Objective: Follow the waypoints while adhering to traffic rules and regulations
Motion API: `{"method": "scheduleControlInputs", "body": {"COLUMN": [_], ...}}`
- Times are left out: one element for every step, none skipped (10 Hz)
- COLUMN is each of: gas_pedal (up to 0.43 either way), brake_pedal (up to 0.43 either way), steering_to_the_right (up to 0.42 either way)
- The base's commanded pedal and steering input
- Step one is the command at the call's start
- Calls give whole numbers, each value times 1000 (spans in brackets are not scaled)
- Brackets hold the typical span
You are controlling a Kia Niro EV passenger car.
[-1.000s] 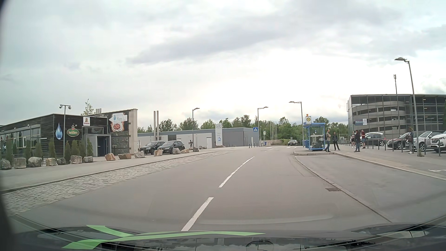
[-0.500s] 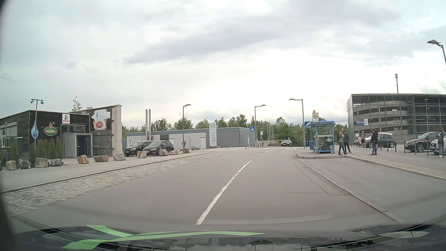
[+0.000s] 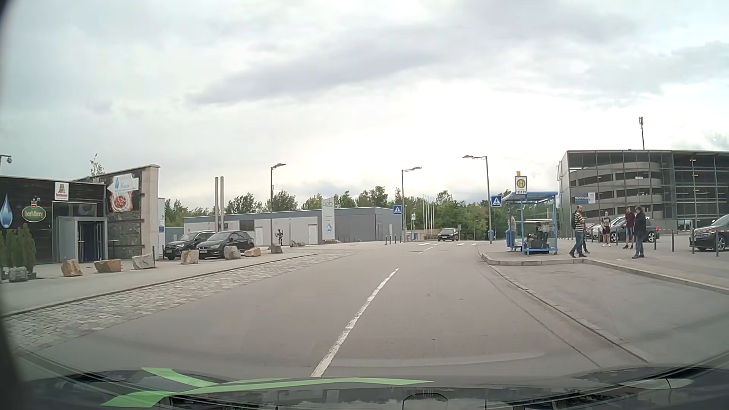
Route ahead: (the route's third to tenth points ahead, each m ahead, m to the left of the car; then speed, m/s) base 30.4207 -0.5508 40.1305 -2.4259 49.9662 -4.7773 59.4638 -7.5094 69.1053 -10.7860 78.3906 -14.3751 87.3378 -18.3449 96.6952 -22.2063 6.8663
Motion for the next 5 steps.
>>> {"method": "scheduleControlInputs", "body": {"gas_pedal": [8,8,8,20,20], "brake_pedal": [0,0,0,0,0], "steering_to_the_right": [41,40,39,37,37]}}
